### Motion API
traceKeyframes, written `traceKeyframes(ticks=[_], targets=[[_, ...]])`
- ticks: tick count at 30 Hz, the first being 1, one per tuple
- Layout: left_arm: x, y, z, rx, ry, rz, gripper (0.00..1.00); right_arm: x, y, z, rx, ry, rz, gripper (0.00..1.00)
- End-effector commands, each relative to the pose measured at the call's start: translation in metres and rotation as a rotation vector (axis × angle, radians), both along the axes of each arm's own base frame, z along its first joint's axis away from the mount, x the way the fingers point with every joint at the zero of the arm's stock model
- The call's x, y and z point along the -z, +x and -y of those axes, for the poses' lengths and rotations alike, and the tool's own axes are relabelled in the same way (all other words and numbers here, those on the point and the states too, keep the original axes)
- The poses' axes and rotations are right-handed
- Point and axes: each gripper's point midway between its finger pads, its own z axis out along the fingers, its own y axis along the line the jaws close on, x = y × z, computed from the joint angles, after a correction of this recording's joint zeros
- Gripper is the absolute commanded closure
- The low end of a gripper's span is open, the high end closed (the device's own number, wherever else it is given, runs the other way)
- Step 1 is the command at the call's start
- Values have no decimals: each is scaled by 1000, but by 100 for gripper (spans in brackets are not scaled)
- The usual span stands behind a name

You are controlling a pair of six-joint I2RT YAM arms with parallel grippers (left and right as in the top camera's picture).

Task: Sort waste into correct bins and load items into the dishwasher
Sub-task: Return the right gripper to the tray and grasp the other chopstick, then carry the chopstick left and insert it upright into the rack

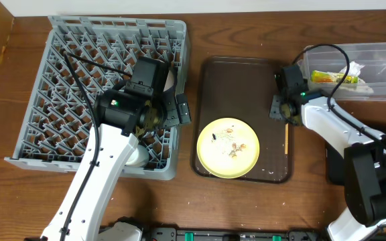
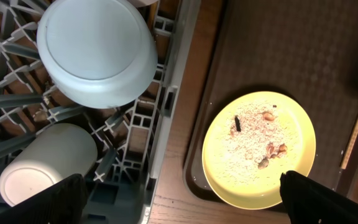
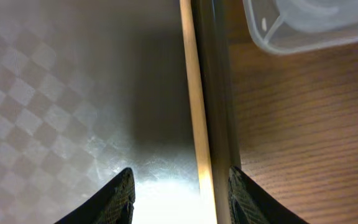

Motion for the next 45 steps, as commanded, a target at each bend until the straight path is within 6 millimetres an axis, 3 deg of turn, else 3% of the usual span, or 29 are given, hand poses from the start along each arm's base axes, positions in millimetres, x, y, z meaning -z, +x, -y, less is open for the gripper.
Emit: traceKeyframes(ticks=[1, 4, 9, 15, 20, 26, 28, 32, 36, 38, 41, 45], targets=[[0, 0, -2, -5, 11, 3, 0, 13, -7, 4, 2, -5, -13, 53], [0, 0, -2, -5, 11, 3, 0, 17, -10, 5, 3, -6, -18, 53], [0, 0, -2, -5, 11, 3, 0, 26, -16, 8, 36, 1, -21, 64], [0, 0, -2, -5, 11, 3, 0, 32, -22, 6, 58, 25, -28, 99], [0, 0, -2, -5, 11, 3, 0, 15, -1, -16, 26, 128, 16, 99], [0, 0, -2, -5, 11, 2, 0, -46, 46, -60, -56, 320, 128, 99], [0, 0, -2, -5, 11, 3, 0, -86, 67, -84, -85, 445, 188, 99], [0, 0, -2, -5, 11, 2, 0, -132, 88, -118, -72, 623, 282, 99], [0, 0, -2, -5, 11, 3, 0, -161, 98, -155, -35, 706, 403, 99], [0, 0, -2, -5, 11, 3, 0, -181, 98, -190, -72, 794, 467, 99], [0, 0, -2, -5, 11, 3, 0, -188, 100, -227, -82, 873, 468, 99], [0, 0, -2, -5, 11, 2, 0, -178, 117, -288, -170, 902, 371, 99]])
